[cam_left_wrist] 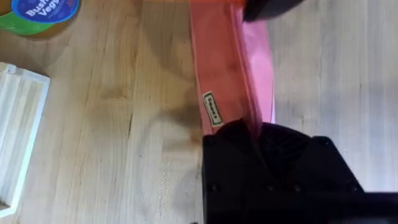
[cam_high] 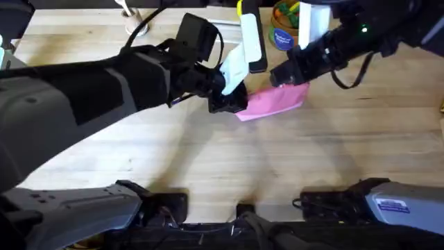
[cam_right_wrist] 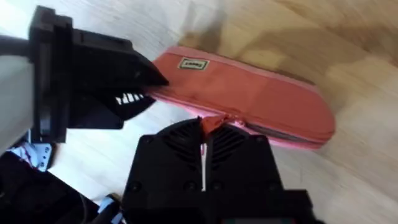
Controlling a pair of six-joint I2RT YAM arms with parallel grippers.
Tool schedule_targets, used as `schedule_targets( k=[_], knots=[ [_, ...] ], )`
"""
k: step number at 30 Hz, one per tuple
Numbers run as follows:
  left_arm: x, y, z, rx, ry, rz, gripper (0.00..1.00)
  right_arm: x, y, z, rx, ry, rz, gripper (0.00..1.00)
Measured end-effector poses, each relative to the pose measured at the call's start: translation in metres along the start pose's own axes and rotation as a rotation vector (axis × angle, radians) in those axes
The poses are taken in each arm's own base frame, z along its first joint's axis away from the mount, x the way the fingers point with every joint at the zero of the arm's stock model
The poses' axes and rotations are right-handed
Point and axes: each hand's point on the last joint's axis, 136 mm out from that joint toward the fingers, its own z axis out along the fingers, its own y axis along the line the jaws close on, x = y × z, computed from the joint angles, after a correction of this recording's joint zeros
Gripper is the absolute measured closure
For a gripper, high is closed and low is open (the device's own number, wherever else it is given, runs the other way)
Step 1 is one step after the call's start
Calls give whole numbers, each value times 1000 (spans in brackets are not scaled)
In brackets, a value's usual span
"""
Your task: Unzip the bag, pick up the pens from the table one at a time and place them inside, then zip the bag closed.
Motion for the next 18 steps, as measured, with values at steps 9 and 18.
schedule_targets(
  k=[9, 18],
  knots=[
    [1, 0, 0, 0, 2, -2, 955, -6, 57, 48, -230, 70, -26, 970],
    [6, 0, -1, -2, 23, -17, 955, -5, 67, 56, -257, 96, -25, 956]
  ],
)
